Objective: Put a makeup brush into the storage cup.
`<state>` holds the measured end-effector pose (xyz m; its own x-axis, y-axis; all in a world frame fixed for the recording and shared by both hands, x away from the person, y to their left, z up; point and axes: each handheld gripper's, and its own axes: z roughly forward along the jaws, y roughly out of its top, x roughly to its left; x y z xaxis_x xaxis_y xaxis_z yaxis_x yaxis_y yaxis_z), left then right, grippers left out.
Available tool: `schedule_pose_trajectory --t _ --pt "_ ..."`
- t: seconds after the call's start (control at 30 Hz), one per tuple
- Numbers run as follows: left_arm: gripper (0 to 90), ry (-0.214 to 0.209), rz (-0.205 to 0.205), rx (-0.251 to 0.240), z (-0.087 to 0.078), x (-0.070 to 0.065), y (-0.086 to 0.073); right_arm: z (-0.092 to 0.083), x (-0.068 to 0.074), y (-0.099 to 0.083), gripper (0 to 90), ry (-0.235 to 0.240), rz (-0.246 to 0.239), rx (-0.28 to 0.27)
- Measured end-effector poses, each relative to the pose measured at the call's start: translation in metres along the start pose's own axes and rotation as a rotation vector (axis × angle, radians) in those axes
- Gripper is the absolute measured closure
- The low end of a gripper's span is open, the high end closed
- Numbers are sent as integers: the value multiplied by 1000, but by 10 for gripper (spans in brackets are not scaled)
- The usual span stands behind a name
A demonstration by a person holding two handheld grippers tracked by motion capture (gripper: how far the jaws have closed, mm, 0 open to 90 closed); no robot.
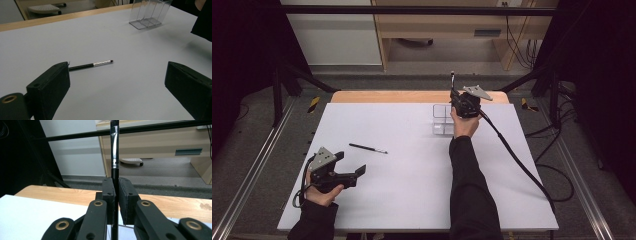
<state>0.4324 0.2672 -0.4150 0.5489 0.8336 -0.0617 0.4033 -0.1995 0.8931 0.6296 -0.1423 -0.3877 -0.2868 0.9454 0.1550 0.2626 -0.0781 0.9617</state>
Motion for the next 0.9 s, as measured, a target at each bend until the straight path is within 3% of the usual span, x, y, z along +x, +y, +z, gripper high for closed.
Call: schedule_pose_trajectory --t 0.9 --pt "53 1 4 3 1 -1 0 0 4 -37 842 -1 15 77"
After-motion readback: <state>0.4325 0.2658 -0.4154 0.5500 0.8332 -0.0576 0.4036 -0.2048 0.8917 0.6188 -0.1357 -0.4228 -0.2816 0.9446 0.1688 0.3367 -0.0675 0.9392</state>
